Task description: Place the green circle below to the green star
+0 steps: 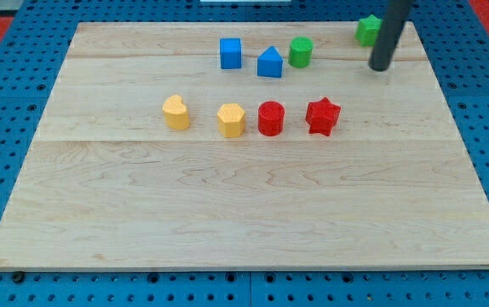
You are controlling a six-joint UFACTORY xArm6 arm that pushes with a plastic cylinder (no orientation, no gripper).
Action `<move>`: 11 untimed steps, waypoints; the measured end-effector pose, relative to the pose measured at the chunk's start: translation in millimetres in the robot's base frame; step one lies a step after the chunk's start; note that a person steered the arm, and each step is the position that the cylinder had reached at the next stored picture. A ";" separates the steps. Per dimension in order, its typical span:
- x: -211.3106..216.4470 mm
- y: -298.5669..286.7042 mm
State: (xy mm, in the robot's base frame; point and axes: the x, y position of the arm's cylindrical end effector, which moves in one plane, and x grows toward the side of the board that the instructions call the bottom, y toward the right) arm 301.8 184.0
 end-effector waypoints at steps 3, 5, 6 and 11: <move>-15.4 -54.8; -54.2 -68.2; -76.7 -102.9; -15.0 -26.2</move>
